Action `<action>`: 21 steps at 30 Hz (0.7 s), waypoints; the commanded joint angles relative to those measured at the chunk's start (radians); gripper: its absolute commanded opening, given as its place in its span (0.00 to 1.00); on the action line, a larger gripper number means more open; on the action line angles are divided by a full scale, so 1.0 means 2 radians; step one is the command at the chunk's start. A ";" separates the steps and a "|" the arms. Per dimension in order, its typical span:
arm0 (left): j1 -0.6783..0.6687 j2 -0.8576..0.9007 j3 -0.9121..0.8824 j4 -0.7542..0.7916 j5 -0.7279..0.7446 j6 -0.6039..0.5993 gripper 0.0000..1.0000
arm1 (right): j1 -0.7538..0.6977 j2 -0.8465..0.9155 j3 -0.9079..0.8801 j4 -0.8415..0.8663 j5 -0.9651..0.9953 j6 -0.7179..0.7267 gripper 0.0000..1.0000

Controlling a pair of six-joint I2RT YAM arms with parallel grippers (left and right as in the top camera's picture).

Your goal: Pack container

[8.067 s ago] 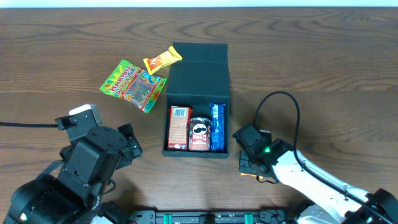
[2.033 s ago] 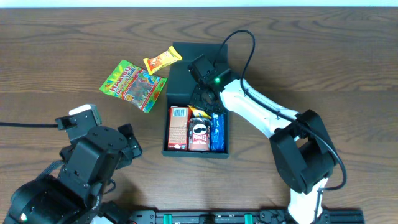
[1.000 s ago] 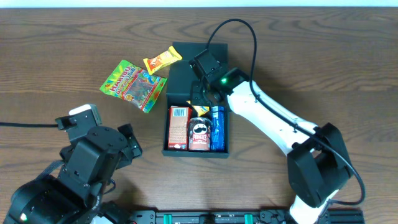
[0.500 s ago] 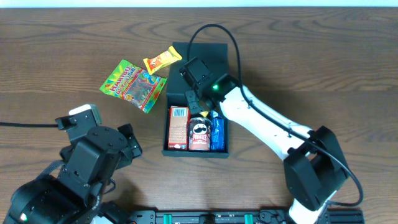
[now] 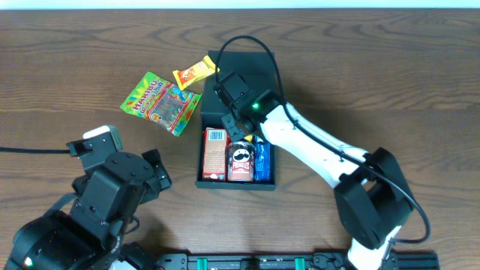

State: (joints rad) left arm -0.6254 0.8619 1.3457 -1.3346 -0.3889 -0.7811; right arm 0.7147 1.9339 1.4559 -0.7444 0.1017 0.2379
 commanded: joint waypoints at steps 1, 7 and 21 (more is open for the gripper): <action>0.002 0.000 0.010 -0.001 -0.005 0.004 0.95 | 0.006 0.020 0.007 0.000 -0.018 -0.017 0.07; 0.002 0.000 0.010 -0.001 -0.005 0.003 0.95 | 0.012 0.054 0.007 0.000 -0.020 -0.019 0.07; 0.002 0.000 0.010 -0.001 -0.005 0.004 0.95 | 0.016 0.025 0.008 0.035 -0.019 -0.019 0.34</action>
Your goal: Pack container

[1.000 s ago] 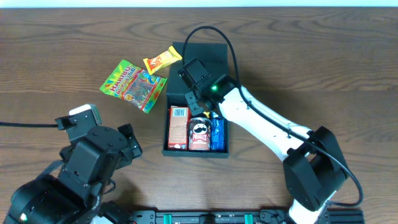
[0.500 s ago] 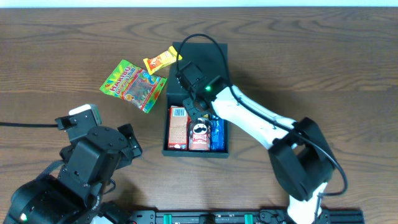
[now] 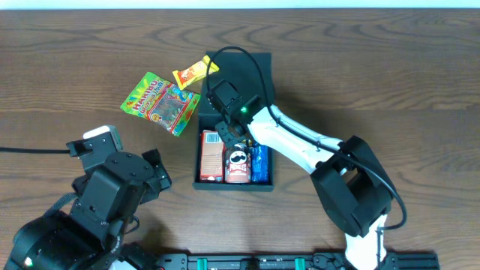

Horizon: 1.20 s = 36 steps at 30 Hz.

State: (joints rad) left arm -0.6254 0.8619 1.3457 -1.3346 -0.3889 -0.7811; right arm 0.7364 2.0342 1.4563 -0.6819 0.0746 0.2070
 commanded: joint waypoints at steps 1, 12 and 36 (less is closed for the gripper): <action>0.002 0.000 0.010 -0.001 -0.005 0.004 0.95 | 0.005 -0.031 0.008 0.005 -0.005 -0.003 0.37; 0.002 0.000 0.010 -0.001 -0.005 0.003 0.95 | 0.005 -0.105 0.008 -0.030 0.031 0.002 0.39; 0.002 0.000 0.010 -0.001 -0.005 0.003 0.95 | -0.043 -0.117 -0.104 -0.104 0.061 0.350 0.36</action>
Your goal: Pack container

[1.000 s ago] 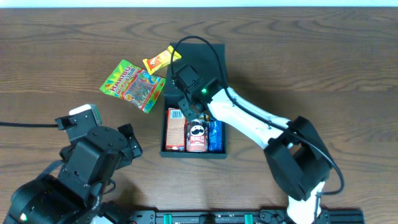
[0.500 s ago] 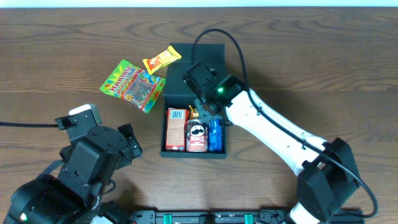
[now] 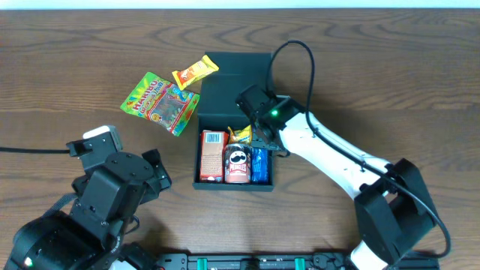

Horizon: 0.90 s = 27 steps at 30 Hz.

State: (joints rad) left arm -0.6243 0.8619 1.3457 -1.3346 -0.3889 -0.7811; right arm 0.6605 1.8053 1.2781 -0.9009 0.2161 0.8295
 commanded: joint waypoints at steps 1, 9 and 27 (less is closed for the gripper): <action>0.002 0.000 0.010 -0.001 -0.005 0.003 0.95 | -0.006 -0.003 -0.019 0.010 -0.010 0.038 0.28; 0.002 0.000 0.010 -0.001 -0.005 0.003 0.95 | -0.026 -0.003 -0.026 0.033 -0.011 0.035 0.04; 0.002 0.000 0.010 -0.001 -0.005 0.003 0.95 | -0.112 0.015 -0.026 0.163 -0.004 -0.215 0.02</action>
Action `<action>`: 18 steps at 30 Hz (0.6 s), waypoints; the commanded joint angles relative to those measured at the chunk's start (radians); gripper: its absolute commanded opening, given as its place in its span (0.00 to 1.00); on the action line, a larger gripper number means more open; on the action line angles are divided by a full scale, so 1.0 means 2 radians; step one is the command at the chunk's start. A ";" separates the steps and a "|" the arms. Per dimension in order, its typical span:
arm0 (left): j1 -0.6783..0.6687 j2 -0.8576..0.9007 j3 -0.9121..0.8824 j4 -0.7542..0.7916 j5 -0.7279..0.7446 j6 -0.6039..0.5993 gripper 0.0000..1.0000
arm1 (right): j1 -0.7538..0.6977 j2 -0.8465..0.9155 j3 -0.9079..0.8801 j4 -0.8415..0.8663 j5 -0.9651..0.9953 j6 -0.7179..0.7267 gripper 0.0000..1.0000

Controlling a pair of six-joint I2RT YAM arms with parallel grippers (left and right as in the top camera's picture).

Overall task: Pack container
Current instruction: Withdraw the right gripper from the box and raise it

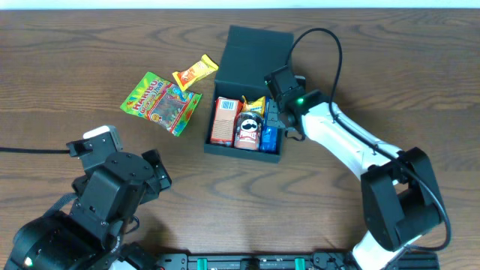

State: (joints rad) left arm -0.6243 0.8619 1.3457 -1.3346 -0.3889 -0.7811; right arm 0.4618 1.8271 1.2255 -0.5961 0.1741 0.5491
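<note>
The dark container (pixel 215 147) lies open and slightly turned at mid-table, its lid (pixel 255 45) folded back on the far side. Inside stand an orange box (pixel 225 120), a Pringles can (pixel 246 131), a blue packet (pixel 268 136) and a yellow packet (pixel 253 105). My right gripper (pixel 275 116) sits at the container's right wall, apparently clamped on it; the wrist hides its fingers. Left of the container lie a Haribo bag (pixel 161 103) and a yellow-orange snack packet (pixel 195 73). My left gripper (pixel 156 174) rests folded at the near left, far from everything.
The right arm (pixel 352 146) reaches in from the near right, its black cable looping over the lid's right corner. The bulk of the left arm (pixel 97 210) fills the near left corner. A black rail (pixel 247 262) runs along the front edge.
The container has shifted away from me and a little to the right, turning slightly clockwise. My right gripper has moved with it, from the box's right half to its right wall.
My right gripper was first down among the items in the container, then further left as the box shifted slightly left. Then it stood over the box's right side. Now the whole container sits farther back. The left arm and both loose packets never moved.
</note>
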 commanded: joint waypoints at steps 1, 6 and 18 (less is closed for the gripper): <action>0.002 0.000 0.010 -0.001 -0.005 0.003 0.95 | -0.016 0.004 0.000 0.014 0.016 -0.088 0.02; 0.002 0.000 0.010 -0.001 -0.005 0.004 0.95 | -0.026 0.004 0.000 0.031 -0.026 -0.165 0.02; 0.002 0.000 0.010 -0.001 -0.005 0.003 0.95 | -0.025 0.004 0.000 0.014 -0.022 -0.126 0.02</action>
State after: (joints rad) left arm -0.6243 0.8619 1.3457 -1.3346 -0.3889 -0.7811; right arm 0.4156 1.8309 1.2255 -0.5724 0.0994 0.2588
